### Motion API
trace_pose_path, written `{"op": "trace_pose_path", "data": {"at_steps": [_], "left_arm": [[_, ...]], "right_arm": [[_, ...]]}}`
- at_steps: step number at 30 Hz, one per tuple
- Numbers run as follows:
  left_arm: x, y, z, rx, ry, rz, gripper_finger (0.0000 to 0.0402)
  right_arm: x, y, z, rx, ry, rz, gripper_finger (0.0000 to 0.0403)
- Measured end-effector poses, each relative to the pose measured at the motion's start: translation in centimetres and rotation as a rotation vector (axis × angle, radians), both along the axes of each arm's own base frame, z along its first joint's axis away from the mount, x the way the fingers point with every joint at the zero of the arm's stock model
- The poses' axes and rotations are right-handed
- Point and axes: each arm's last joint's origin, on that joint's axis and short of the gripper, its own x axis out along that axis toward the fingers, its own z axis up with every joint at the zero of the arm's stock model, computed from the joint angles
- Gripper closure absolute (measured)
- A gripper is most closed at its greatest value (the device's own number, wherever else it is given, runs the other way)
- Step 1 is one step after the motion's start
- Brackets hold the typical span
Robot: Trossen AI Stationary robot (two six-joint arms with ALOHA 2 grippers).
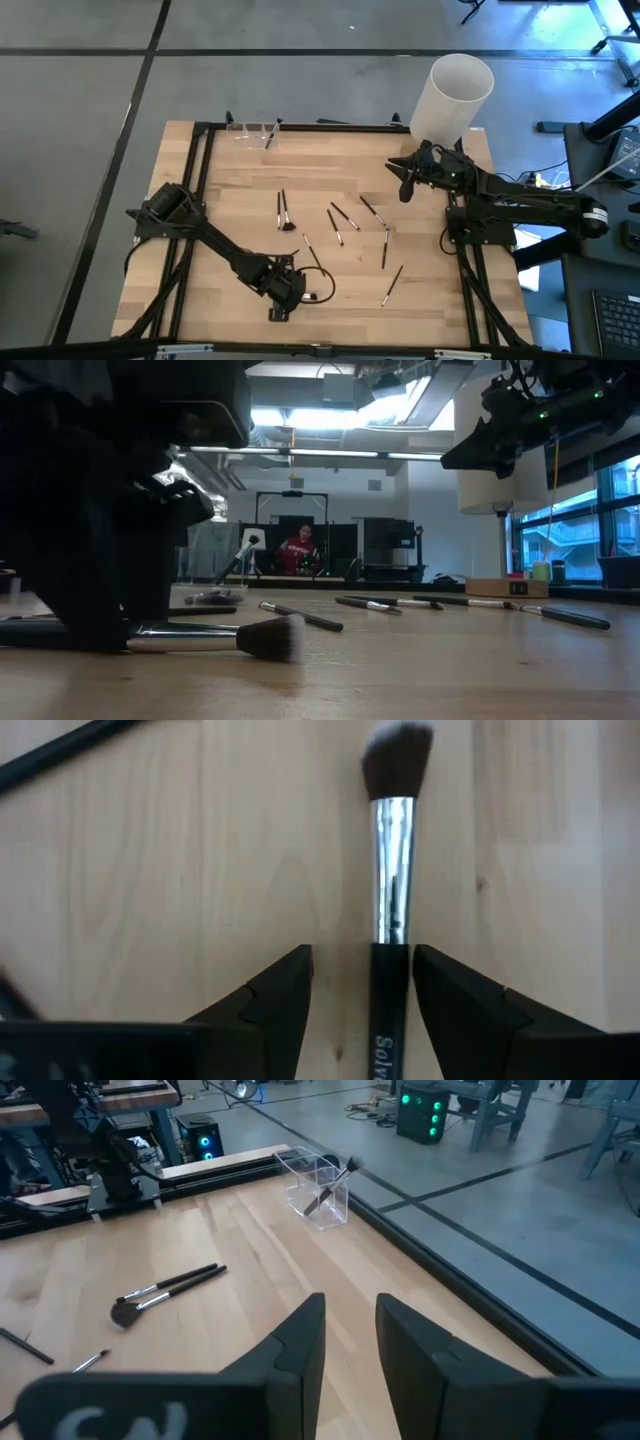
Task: Put items in baskets/containers
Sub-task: Put the black powder brush into the transparent organizer
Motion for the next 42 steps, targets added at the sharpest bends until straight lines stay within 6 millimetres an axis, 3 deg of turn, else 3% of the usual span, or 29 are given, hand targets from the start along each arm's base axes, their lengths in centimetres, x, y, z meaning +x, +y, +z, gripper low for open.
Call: {"op": "trace_pose_path", "data": {"at_steps": [6, 13, 19, 23, 29, 35, 42], "left_arm": [[0.0, 0.0, -0.6, 0.019, 0.021, -0.021, 0.0284], [0.2, 0.6, 0.3, 0.046, -0.017, -0.017, 0.0356], [1.1, 2.3, 2.1, 0.107, -0.141, 0.080, 0.0350], [1.9, 4.3, 4.6, 0.228, -0.288, 0.180, 0.0338], [3.2, 10.1, 6.9, 0.560, -0.392, 0.382, 0.0350], [4.6, 18.7, 7.2, 0.817, -0.301, 0.519, 0.0347], [3.5, 30.2, 8.9, 0.789, -0.301, 0.802, 0.0344]], "right_arm": [[0.0, 0.0, 0.0, 0.001, -0.001, 0.012, 0.0311], [0.0, 0.0, 0.0, 0.003, -0.001, 0.011, 0.0311], [0.0, 0.0, -0.1, 0.009, 0.009, 0.011, 0.0311], [0.0, 0.0, -0.1, 0.007, 0.011, 0.011, 0.0311], [0.0, 0.0, -0.1, 0.007, 0.011, 0.011, 0.0311], [0.0, 0.0, -0.1, 0.006, 0.011, 0.011, 0.0311], [0.0, 0.0, 0.0, -0.018, 0.014, 0.016, 0.0311]]}}
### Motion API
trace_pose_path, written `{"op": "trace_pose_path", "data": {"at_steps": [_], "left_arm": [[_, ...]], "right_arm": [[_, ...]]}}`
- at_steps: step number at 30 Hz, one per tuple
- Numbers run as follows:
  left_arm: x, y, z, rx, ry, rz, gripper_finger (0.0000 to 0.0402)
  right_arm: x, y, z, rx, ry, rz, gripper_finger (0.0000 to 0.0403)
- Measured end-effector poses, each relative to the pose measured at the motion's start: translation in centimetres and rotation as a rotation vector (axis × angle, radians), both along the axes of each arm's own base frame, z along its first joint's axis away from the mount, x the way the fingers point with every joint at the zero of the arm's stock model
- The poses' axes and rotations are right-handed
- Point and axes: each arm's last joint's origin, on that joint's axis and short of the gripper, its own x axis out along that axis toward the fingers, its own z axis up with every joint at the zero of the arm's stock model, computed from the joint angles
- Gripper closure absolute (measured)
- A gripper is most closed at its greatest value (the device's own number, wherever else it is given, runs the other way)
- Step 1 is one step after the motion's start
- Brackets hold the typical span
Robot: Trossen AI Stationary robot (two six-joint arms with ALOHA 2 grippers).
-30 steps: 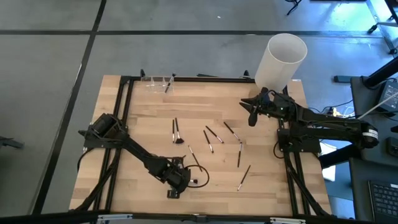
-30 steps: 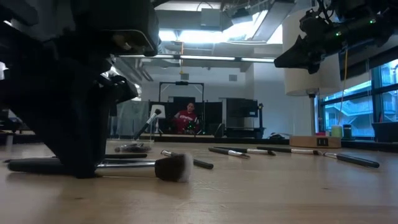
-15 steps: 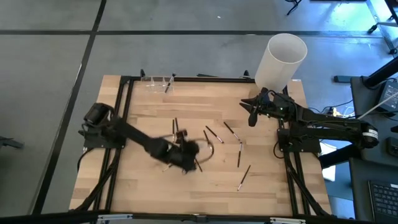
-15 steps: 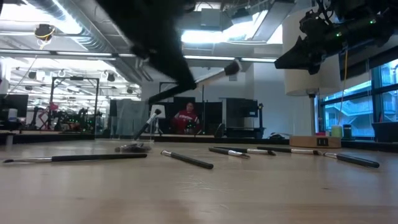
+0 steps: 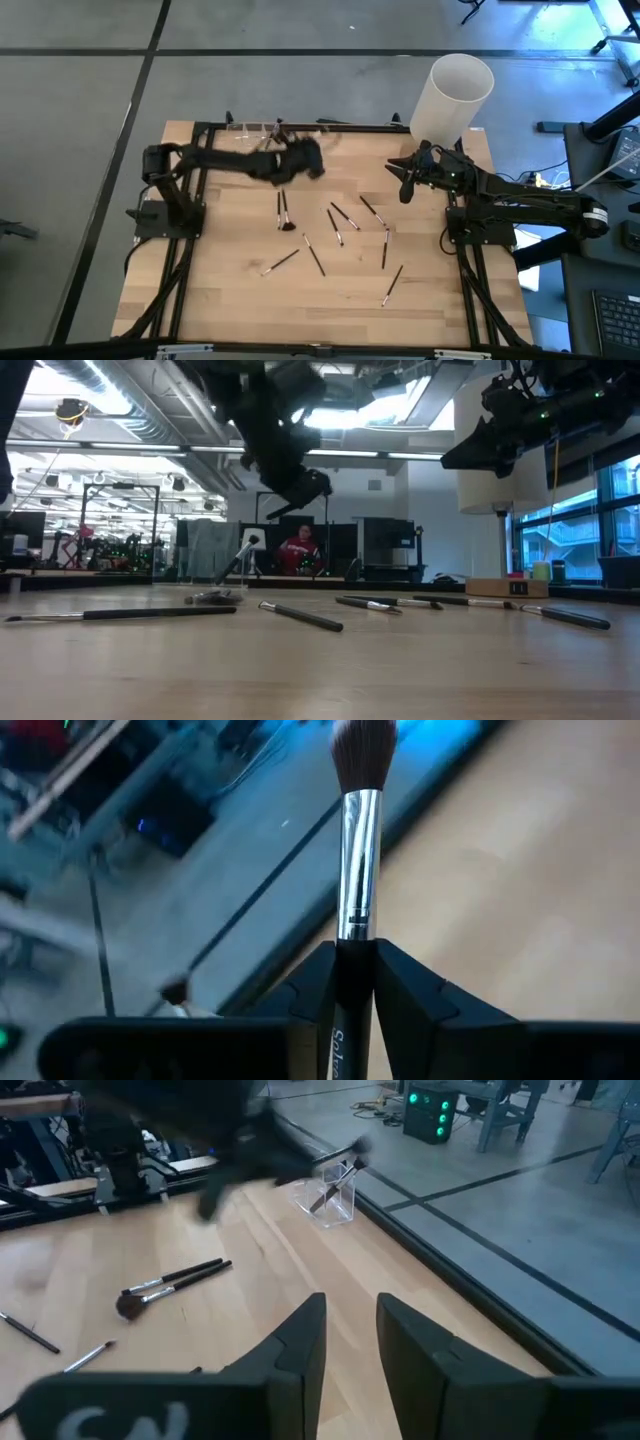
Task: Put items in baskets/containers
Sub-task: Put the black powder brush into the transparent organizer
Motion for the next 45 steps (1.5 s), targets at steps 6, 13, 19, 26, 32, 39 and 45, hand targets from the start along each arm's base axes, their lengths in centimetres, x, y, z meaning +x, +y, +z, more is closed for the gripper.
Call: {"op": "trace_pose_path", "data": {"at_steps": [6, 13, 19, 26, 32, 39, 45], "left_arm": [[-2.5, 6.6, 0.0, -0.064, -0.058, 0.145, 0.0347], [-3.8, 9.4, 0.3, -0.051, -0.086, 0.202, 0.0344], [-4.1, 9.4, -1.1, 0.037, -0.128, 0.176, 0.0344], [-5.7, 8.9, -3.2, 0.123, -0.261, 0.110, 0.0343], [-8.3, 8.8, -2.6, 0.168, -0.357, 0.080, 0.0343], [-11.6, 9.2, -4.2, 0.128, -0.401, 0.087, 0.0343], [-12.8, 9.4, -5.3, 0.084, -0.483, 0.062, 0.0343]], "right_arm": [[0.0, 0.0, -0.1, -0.002, 0.011, 0.001, 0.0311], [-0.3, 0.1, -1.0, 0.035, 0.098, 0.000, 0.0311], [-0.5, 0.2, -1.6, 0.093, 0.149, -0.011, 0.0311], [-0.5, 0.3, -1.8, 0.145, 0.152, 0.000, 0.0311], [-0.5, 0.3, -1.9, 0.165, 0.147, -0.003, 0.0311], [-0.6, 0.4, -1.9, 0.189, 0.143, -0.011, 0.0311], [-0.5, 0.4, -2.0, 0.207, 0.142, 0.005, 0.0311]]}}
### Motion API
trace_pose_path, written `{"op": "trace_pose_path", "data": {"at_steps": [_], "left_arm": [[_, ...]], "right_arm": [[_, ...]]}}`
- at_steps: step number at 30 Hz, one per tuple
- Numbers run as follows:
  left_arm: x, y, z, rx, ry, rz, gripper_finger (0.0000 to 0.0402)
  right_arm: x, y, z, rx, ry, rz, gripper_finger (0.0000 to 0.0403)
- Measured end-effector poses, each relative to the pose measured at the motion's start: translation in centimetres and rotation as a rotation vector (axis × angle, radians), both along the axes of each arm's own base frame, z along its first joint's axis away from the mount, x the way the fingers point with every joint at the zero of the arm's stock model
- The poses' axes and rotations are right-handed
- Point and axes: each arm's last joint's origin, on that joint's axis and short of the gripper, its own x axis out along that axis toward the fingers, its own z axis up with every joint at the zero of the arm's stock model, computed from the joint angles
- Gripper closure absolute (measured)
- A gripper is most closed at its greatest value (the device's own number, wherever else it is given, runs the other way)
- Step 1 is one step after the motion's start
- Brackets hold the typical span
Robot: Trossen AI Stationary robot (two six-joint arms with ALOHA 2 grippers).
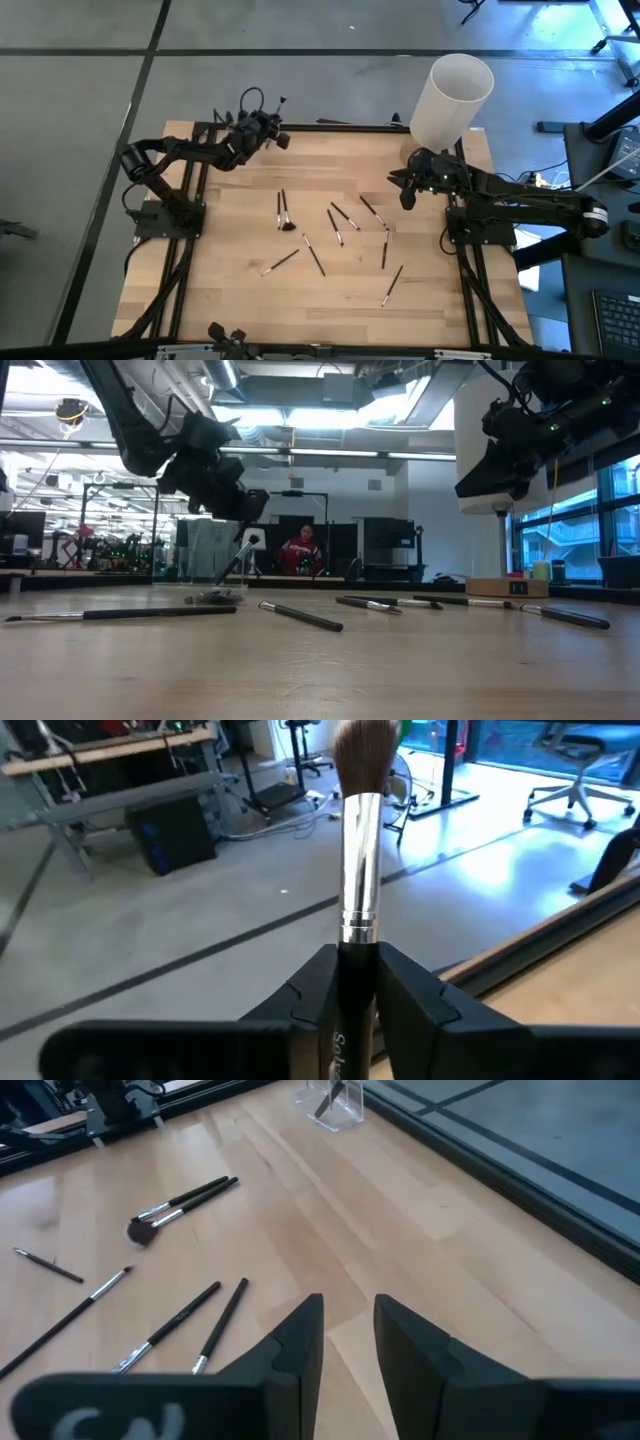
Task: Put items in baskets/containers
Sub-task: Put the black powder brush into the transparent organizer
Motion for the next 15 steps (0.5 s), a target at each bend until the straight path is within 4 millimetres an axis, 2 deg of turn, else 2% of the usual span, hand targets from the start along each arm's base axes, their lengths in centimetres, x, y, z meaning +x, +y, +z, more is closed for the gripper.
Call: {"op": "trace_pose_path", "data": {"at_steps": [9, 15], "left_arm": [[-0.15, -0.17, -0.72, -0.031, 0.096, -0.013, 0.0343], [-0.16, -0.18, -0.80, -0.037, 0.101, -0.018, 0.0343]], "right_arm": [[0.00, 0.00, 0.01, -0.005, 0.001, 0.001, 0.0311], [0.00, -0.01, 0.01, -0.008, 0.003, 0.002, 0.0311]]}}
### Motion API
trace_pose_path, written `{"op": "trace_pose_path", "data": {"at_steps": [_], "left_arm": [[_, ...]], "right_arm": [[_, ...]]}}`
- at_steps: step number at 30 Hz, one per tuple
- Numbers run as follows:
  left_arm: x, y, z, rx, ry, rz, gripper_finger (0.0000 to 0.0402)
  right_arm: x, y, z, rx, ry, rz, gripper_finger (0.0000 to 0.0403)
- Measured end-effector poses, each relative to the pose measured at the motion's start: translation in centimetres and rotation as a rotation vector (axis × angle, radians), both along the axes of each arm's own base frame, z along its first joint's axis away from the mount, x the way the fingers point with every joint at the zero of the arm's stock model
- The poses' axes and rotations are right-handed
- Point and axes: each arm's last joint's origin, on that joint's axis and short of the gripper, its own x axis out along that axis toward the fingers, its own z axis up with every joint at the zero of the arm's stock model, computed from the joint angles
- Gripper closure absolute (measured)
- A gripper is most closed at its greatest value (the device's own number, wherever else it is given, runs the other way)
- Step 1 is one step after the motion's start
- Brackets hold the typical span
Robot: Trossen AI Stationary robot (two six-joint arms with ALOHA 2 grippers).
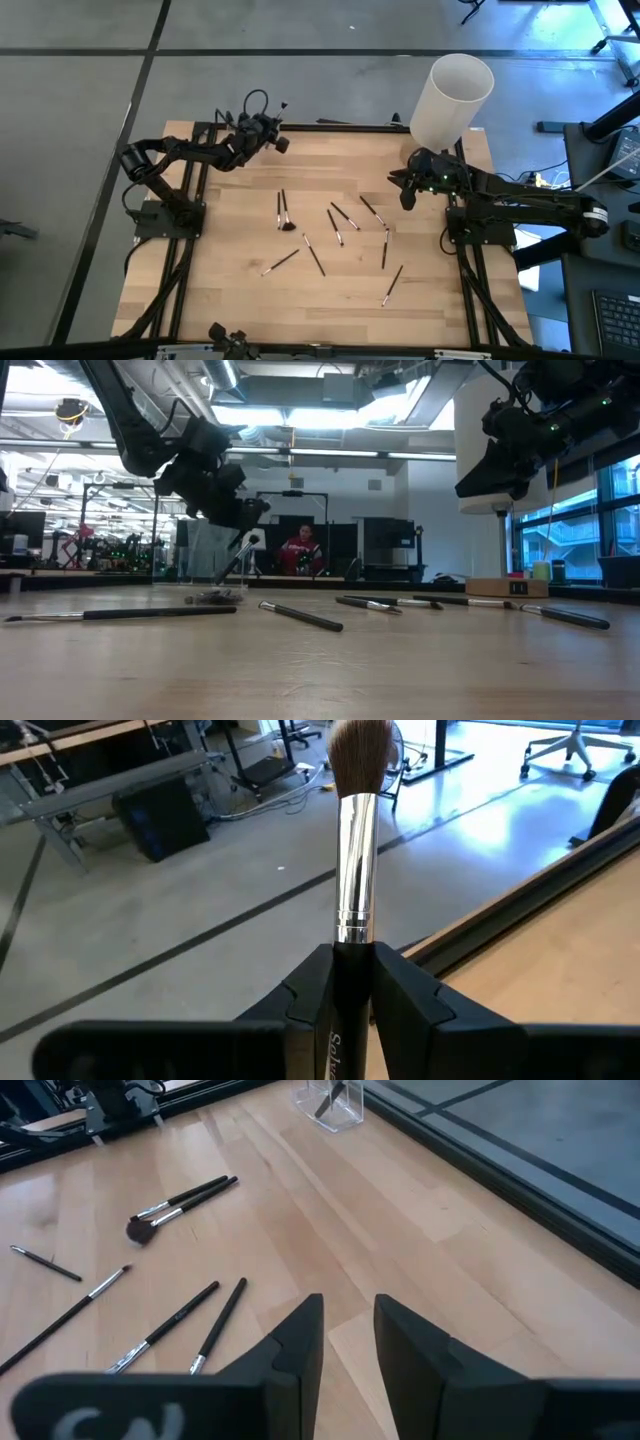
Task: Put items in baskets/containers
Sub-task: Put the black powder brush into the transparent organizer, then put the black eyeshadow brush into the transparent organizer
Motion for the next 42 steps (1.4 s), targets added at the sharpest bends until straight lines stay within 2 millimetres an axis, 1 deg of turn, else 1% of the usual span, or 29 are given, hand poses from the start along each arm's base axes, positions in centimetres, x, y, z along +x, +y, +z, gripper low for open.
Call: {"op": "trace_pose_path", "data": {"at_steps": [3, 8, 13, 18, 21, 24, 28, 30, 31, 34, 37, 39, 42], "left_arm": [[0.0, 0.0, -0.1, -0.006, 0.003, -0.009, 0.0338], [-0.1, -0.1, -0.4, -0.031, 0.034, -0.008, 0.0320], [-0.2, -0.2, -0.7, -0.051, 0.066, 0.006, 0.0295], [-0.2, -0.2, -0.6, -0.040, 0.052, 0.005, 0.0268], [0.1, -0.5, 0.6, -0.009, 0.006, -0.007, 0.0258], [0.8, -1.3, 3.1, 0.049, -0.053, -0.077, 0.0254], [2.3, -3.3, 6.6, 0.111, -0.094, -0.288, 0.0256], [3.4, -4.6, 7.7, 0.095, -0.083, -0.415, 0.0258], [4.0, -5.4, 7.9, 0.074, -0.059, -0.475, 0.0258], [6.0, -7.9, 7.7, 0.026, 0.062, -0.630, 0.0258], [8.0, -10.2, 7.1, 0.012, 0.169, -0.738, 0.0258], [9.5, -11.4, 6.4, -0.005, 0.221, -0.792, 0.0258], [12.1, -12.7, 5.2, -0.034, 0.267, -0.858, 0.0258]], "right_arm": [[0.0, 0.0, 0.0, 0.000, 0.000, 0.000, 0.0311], [0.0, 0.0, 0.0, 0.000, 0.000, 0.000, 0.0311], [0.0, 0.0, 0.0, -0.001, 0.000, 0.000, 0.0311], [0.0, 0.0, 0.0, -0.001, 0.000, 0.000, 0.0311], [0.0, 0.0, 0.0, -0.004, 0.001, 0.001, 0.0311], [0.0, 0.0, 0.0, -0.008, 0.003, 0.003, 0.0311], [0.0, 0.0, 0.0, -0.019, 0.008, 0.008, 0.0311], [0.0, 0.0, 0.0, -0.019, 0.008, 0.008, 0.0311], [0.0, 0.0, 0.0, -0.019, 0.008, 0.008, 0.0311], [0.0, 0.0, 0.0, -0.015, 0.006, 0.007, 0.0311], [0.0, 0.0, 0.0, 0.003, -0.006, 0.000, 0.0311], [0.1, 0.0, 0.1, 0.003, -0.019, 0.001, 0.0311], [0.2, 0.0, 0.4, -0.002, -0.048, 0.013, 0.0311]]}}
